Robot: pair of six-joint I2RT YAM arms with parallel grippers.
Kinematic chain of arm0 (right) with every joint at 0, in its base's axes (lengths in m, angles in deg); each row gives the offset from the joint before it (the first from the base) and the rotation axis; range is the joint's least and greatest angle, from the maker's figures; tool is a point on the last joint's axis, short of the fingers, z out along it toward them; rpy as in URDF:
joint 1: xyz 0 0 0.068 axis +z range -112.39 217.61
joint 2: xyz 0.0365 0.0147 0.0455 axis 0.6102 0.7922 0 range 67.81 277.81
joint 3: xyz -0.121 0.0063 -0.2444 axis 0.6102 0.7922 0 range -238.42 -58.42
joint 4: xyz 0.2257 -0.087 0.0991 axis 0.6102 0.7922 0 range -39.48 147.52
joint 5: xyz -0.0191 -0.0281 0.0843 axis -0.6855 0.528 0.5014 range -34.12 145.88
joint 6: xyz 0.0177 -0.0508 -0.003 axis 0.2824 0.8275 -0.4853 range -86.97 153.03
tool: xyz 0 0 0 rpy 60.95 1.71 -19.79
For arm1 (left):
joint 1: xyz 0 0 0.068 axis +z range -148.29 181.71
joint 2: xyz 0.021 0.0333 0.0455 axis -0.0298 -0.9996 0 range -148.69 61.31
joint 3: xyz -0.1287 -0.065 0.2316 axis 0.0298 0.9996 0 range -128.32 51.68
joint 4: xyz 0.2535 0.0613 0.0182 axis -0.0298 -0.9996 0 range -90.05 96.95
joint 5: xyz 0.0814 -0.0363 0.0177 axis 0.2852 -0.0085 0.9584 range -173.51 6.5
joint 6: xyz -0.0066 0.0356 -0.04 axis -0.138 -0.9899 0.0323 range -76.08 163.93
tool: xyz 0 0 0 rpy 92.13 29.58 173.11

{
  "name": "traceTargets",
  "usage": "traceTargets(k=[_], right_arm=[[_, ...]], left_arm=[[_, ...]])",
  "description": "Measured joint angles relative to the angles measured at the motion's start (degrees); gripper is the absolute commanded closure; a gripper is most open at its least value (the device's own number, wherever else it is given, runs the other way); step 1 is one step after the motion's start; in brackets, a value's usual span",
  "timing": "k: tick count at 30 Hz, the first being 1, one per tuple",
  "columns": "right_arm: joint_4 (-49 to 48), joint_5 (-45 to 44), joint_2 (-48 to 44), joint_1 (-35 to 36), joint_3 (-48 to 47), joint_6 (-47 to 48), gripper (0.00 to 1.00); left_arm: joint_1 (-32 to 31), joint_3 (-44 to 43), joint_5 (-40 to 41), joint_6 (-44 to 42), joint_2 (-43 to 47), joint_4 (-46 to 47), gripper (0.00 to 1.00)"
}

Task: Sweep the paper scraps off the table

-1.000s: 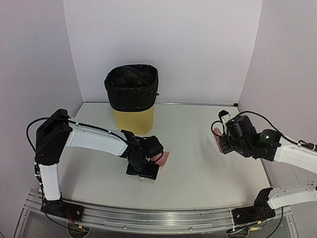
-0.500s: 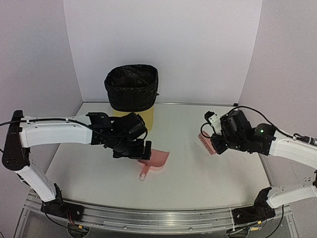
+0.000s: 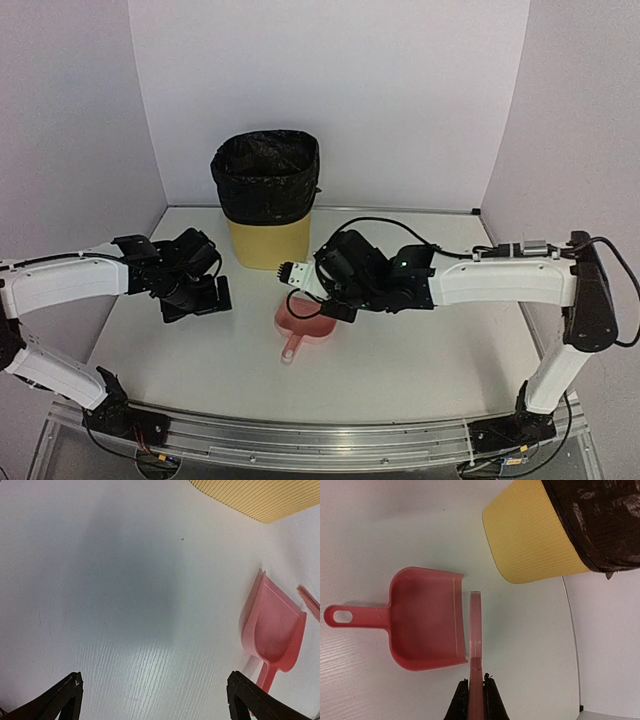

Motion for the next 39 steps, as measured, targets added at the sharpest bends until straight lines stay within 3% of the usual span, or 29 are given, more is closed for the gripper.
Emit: traceTargets(k=[16,39], right_arm=[[-3.55,-7.52,13.52,2.07,-9.18,10.7,1.0],[-4.27,-18.41,18.07,8.77,-9.43,6.52,0.97]], left_arm=[[0.09,6.55,0.24,3.06,6.69,-0.39,0.0],[0.18,7.7,0.3,3.15,8.41,-1.78,0.0]])
